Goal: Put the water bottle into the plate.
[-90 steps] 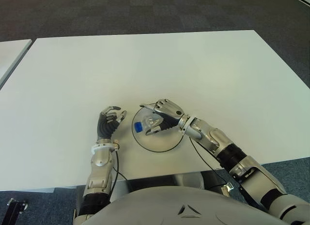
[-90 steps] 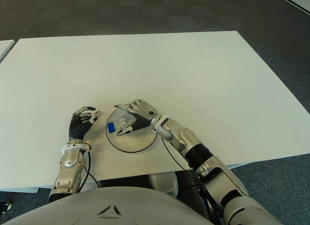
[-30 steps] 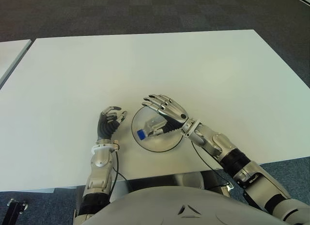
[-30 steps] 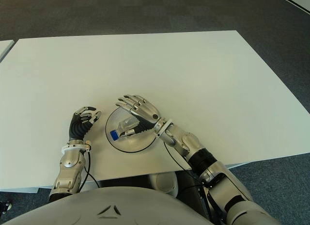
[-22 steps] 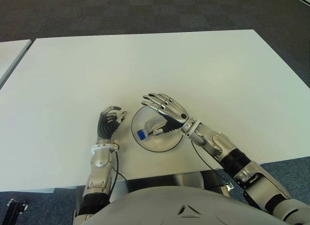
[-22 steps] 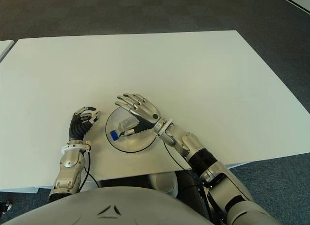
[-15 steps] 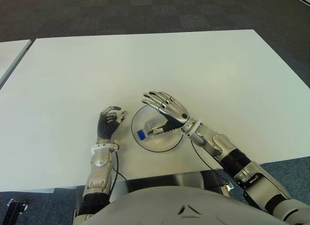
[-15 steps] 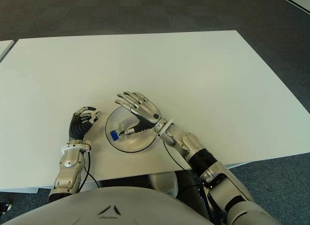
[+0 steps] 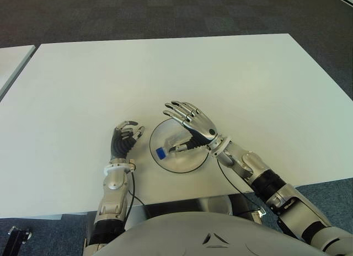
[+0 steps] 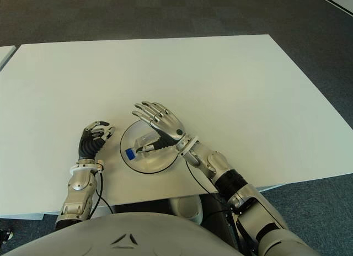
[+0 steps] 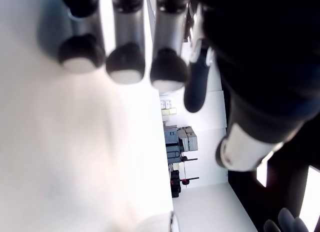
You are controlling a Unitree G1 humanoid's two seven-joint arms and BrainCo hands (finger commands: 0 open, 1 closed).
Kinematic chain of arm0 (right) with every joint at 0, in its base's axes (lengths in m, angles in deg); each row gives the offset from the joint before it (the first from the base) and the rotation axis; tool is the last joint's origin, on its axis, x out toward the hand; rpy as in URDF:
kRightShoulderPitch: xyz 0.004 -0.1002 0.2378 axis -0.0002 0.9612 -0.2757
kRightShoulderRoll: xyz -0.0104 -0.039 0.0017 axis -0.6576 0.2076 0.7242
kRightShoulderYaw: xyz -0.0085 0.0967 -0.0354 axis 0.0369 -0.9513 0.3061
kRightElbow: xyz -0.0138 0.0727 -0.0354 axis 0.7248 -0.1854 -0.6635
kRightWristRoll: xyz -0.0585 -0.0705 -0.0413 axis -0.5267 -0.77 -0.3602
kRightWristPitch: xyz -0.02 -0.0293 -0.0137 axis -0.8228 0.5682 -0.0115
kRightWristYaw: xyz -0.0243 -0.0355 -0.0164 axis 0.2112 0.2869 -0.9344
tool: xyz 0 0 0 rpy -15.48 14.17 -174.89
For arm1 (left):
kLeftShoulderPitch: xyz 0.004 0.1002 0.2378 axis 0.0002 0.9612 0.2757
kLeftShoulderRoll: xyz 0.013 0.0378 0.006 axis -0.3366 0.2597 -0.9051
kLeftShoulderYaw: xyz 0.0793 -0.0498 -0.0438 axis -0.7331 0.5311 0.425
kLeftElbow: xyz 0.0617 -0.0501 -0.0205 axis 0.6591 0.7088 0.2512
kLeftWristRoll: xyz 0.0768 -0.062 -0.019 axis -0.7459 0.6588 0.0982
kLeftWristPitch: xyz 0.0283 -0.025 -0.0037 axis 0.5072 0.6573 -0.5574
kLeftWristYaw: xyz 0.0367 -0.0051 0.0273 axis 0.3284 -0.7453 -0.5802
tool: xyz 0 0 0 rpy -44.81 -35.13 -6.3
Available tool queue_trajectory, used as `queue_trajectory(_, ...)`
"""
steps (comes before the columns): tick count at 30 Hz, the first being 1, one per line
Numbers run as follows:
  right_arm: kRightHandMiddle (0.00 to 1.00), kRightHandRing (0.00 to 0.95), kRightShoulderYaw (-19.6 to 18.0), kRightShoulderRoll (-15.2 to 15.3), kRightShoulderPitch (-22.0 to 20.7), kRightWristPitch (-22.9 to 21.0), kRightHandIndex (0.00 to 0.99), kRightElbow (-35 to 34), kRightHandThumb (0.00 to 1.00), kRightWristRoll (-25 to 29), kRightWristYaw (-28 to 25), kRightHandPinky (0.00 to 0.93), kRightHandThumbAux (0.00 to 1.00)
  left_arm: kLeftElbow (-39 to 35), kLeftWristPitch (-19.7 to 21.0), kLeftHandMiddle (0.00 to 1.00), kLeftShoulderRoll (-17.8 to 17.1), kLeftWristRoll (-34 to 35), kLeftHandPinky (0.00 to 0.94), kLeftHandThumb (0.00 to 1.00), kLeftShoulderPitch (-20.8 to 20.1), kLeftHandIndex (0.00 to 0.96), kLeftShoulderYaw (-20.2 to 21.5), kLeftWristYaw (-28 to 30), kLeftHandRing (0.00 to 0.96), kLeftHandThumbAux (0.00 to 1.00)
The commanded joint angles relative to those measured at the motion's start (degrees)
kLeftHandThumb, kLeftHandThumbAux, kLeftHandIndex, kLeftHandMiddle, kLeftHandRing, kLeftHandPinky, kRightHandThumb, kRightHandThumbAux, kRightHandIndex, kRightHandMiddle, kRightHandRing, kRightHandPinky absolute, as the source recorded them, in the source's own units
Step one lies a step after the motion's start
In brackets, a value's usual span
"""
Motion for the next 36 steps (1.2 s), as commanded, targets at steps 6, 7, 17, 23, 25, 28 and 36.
queue_trajectory(6, 0.0, 0.0, -3.9, -0.1, 3.6, -2.1, 0.0, -2.6, 0.216, 2.4, -1.0, 0.0, 0.207, 0.7, 1.9, 0.877, 0.1, 0.1, 0.871, 0.702, 0.6, 0.437, -0.1, 0.2, 0.88, 0.723)
queue_trajectory(7, 0.0, 0.0, -4.7, -0.2, 4.2, -2.6, 0.0, -3.2, 0.226, 3.2, -1.4, 0.0, 0.205, 0.7, 1.9, 0.878, 0.2, 0.1, 0.872, 0.702, 0.6, 0.437, -0.1, 0.2, 0.88, 0.723)
queue_trajectory(17, 0.0, 0.0, -12.0, -1.5, 9.2, -6.0, 0.0, -7.1, 0.301, 10.7, -4.6, 0.0, 0.217, 0.5, 1.9, 0.88, 0.5, 0.4, 0.875, 0.703, 0.7, 0.437, 0.1, 0.1, 0.884, 0.723)
queue_trajectory(23, 0.0, 0.0, -18.2, -5.2, 12.0, -5.2, 0.0, -7.3, 0.408, 23.2, -7.1, 0.0, 0.217, 1.2, -0.2, 0.881, 0.4, 0.0, 0.876, 0.703, 0.7, 0.437, -0.1, 0.0, 0.886, 0.723)
queue_trajectory(25, 0.0, 0.0, -19.8, -5.9, 12.5, -5.8, 0.0, -7.5, 0.437, 25.8, -8.3, 0.0, 0.222, 1.2, -0.4, 0.88, 0.3, -0.1, 0.872, 0.702, 0.7, 0.437, -0.2, 0.1, 0.885, 0.723)
queue_trajectory(28, 0.0, 0.0, -23.5, -8.5, 13.1, -6.8, 0.0, -6.1, 0.514, 32.1, -9.4, 0.0, 0.279, 1.0, -0.1, 0.877, 0.4, -0.4, 0.866, 0.701, 0.7, 0.437, -0.2, -0.2, 0.881, 0.723)
queue_trajectory(36, 0.0, 0.0, -27.8, -12.3, 12.3, -3.3, 0.0, -0.6, 0.644, 37.4, -8.5, 0.137, 0.411, 1.3, -0.4, 0.877, 0.2, -0.4, 0.876, 0.702, 0.5, 0.437, -0.3, 0.1, 0.885, 0.724)
